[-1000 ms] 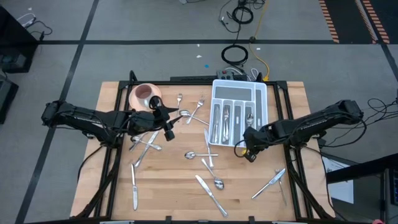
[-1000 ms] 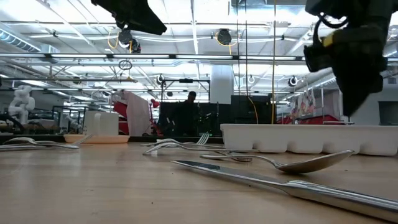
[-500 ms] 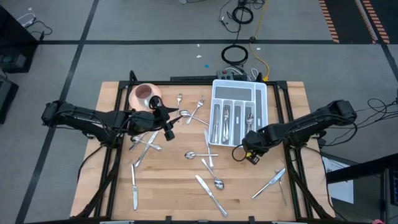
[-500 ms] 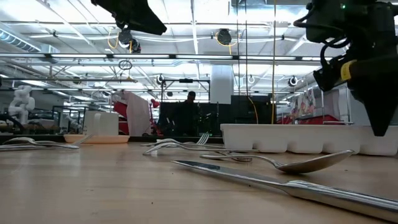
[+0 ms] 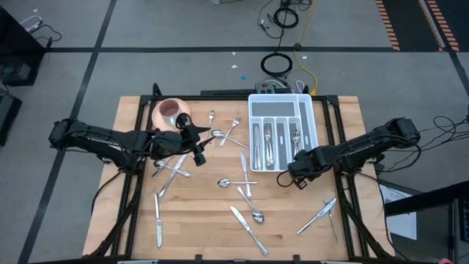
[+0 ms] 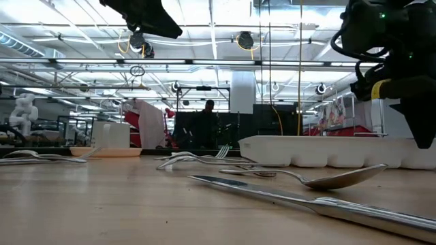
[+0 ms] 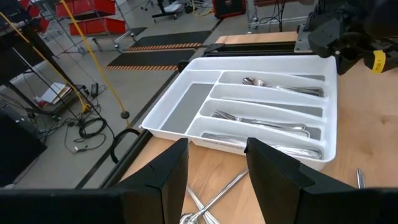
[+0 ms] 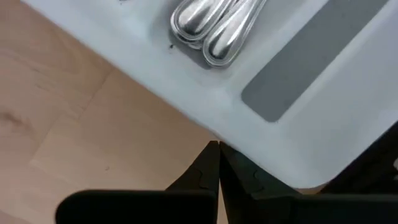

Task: Sort silverware
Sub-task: Adjust the white silverware tray on the table, then put the silver fork into the white silverware tray

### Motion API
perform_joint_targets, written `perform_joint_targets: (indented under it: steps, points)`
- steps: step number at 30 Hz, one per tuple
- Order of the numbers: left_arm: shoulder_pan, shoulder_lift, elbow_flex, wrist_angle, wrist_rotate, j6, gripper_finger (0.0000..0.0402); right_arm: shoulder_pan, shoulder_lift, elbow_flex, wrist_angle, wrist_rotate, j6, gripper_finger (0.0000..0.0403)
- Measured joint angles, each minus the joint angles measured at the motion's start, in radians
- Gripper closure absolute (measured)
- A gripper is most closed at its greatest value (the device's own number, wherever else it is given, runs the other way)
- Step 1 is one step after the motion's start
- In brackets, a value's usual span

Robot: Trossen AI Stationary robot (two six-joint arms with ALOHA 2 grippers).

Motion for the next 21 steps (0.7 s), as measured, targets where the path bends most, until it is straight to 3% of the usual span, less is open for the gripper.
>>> perform_joint_targets:
  steps: [8, 14, 21]
  points:
    - [-0.009, 0.000, 0.000, -0.010, 0.013, -0.052, 0.0233, 0.059, -0.045, 0.047, 0.041, 0.012, -0.067, 0.0402]
    - [0.085, 0.027, -0.001, -0.146, 0.035, -0.401, 0.0233, 0.107, -0.121, 0.144, 0.030, 0.070, -0.122, 0.0403]
    - [0.297, 0.108, -0.002, -0.188, 0.268, -0.721, 0.0233, 0.107, -0.175, 0.162, 0.024, 0.077, -0.129, 0.0379]
